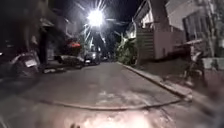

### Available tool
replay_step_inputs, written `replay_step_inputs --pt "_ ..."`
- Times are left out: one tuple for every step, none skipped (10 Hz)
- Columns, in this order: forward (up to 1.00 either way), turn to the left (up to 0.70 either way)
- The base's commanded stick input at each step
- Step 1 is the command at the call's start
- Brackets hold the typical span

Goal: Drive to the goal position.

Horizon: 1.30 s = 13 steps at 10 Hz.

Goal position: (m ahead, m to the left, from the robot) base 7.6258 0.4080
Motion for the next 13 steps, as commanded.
replay_step_inputs --pt "1.0 0.0" --pt "1.0 0.0" --pt "1.0 0.0" --pt "1.0 0.0" --pt "1.0 0.0" --pt "1.0 0.0" --pt "1.0 0.0" --pt "1.0 0.0" --pt "1.0 0.0" --pt "1.0 0.0" --pt "1.0 0.0" --pt "1.0 0.0" --pt "1.0 0.0"
